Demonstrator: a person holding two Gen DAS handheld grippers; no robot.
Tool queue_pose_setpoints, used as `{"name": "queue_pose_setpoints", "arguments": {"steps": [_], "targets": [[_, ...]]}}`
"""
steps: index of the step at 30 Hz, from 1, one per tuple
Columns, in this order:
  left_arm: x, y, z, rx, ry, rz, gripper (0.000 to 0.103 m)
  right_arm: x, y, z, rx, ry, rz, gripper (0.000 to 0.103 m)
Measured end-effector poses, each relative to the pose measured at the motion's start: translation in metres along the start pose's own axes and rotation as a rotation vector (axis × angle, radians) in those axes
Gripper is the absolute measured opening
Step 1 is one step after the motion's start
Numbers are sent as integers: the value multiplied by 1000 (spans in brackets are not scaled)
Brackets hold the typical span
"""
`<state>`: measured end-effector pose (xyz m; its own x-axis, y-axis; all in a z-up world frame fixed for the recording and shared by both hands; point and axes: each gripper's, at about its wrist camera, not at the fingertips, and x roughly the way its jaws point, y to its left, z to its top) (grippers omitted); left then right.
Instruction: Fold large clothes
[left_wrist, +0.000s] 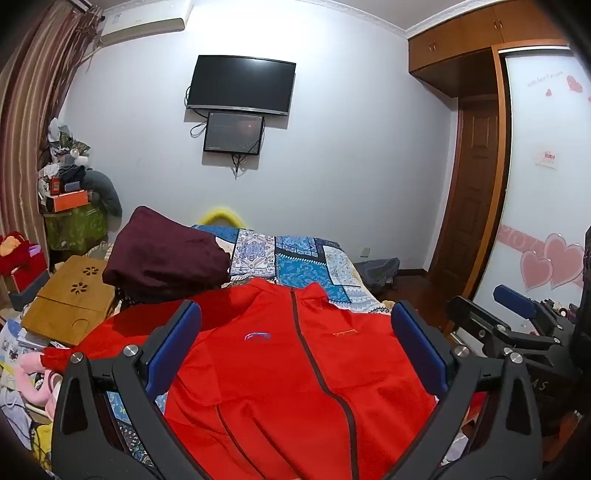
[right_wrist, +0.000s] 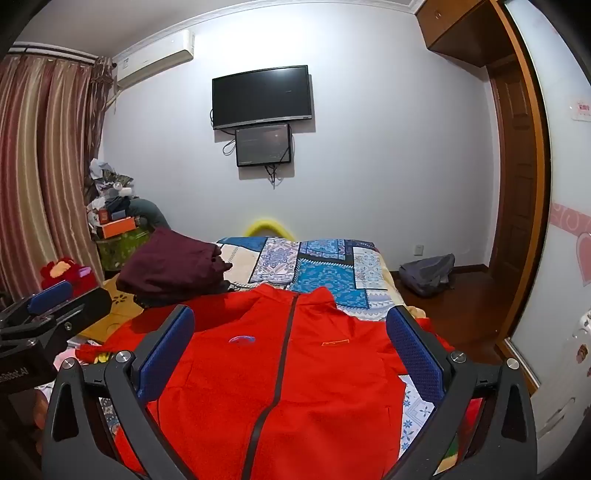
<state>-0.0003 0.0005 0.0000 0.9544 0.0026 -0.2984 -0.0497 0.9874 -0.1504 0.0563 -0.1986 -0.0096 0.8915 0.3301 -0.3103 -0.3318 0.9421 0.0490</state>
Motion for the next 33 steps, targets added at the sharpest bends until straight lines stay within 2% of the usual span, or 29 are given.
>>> {"name": "queue_pose_setpoints", "arguments": {"steps": [33], "targets": [[-1,4,-3,1,1,13,103,0,6,-5,5,9,17,103]]}}
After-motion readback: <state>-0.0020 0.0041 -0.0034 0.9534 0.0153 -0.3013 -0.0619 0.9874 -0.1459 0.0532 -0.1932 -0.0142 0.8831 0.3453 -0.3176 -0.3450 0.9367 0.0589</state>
